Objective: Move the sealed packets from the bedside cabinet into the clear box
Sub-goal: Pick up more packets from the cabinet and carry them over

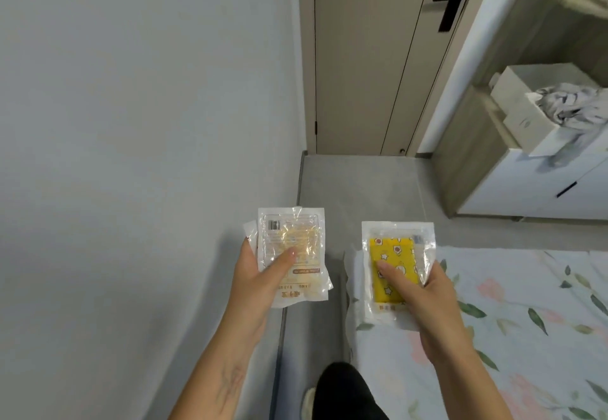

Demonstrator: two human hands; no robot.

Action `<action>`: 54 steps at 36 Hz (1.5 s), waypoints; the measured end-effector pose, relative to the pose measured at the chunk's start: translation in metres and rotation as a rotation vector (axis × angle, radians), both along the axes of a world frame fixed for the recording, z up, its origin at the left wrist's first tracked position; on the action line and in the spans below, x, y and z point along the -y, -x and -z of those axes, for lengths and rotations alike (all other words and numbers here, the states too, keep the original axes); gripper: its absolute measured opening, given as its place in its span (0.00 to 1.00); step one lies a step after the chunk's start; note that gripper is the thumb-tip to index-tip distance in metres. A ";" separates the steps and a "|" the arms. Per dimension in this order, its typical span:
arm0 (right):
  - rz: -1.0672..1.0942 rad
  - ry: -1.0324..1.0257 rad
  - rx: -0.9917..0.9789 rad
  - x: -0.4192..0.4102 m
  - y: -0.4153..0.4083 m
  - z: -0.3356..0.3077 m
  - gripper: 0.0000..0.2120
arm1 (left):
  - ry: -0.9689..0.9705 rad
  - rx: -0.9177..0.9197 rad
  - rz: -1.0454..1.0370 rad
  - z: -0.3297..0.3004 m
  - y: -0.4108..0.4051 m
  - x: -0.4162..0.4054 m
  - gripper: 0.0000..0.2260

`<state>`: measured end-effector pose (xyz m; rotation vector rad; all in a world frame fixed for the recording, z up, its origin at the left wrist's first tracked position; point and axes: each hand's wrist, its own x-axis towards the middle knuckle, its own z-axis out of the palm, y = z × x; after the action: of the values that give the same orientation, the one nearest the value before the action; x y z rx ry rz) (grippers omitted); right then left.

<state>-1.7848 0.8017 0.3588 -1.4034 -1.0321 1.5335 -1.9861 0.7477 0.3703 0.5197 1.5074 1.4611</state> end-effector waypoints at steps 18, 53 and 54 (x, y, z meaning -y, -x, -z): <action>0.034 -0.011 -0.048 -0.323 0.091 0.017 0.13 | 0.008 -0.004 0.043 0.023 0.073 -0.316 0.15; 0.791 -0.009 -0.107 -0.782 -0.027 -0.032 0.14 | 0.009 0.001 0.844 -0.012 -0.078 -0.926 0.15; 0.803 -0.016 -0.100 -0.792 -0.032 -0.034 0.14 | 0.004 0.001 0.876 -0.014 -0.086 -0.941 0.15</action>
<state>-1.7528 1.5941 0.3930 -1.4585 -0.3288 0.9739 -1.8999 1.6887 0.3846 1.0147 1.0512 0.7617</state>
